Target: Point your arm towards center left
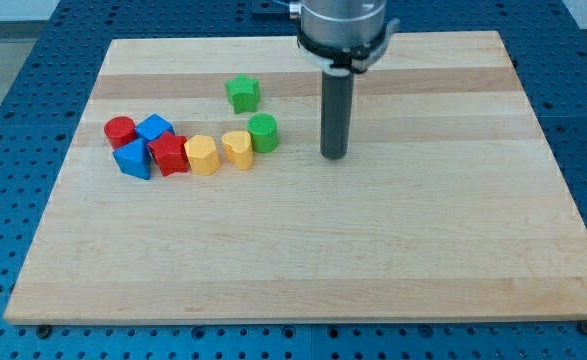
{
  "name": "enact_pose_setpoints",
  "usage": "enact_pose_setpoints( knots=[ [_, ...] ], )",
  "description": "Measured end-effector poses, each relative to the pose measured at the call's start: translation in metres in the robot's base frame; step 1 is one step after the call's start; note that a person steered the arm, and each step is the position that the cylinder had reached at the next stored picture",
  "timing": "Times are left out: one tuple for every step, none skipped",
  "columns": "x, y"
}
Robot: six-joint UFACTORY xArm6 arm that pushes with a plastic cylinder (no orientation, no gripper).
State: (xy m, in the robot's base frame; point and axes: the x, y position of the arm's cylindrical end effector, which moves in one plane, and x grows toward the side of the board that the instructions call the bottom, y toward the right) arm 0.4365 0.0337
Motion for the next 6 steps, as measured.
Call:
enact_pose_setpoints(
  knots=[
    [0.03, -0.012],
    [0.058, -0.05],
    [0.068, -0.104],
    [0.068, -0.171],
    [0.068, -0.24],
    [0.063, -0.296]
  ],
)
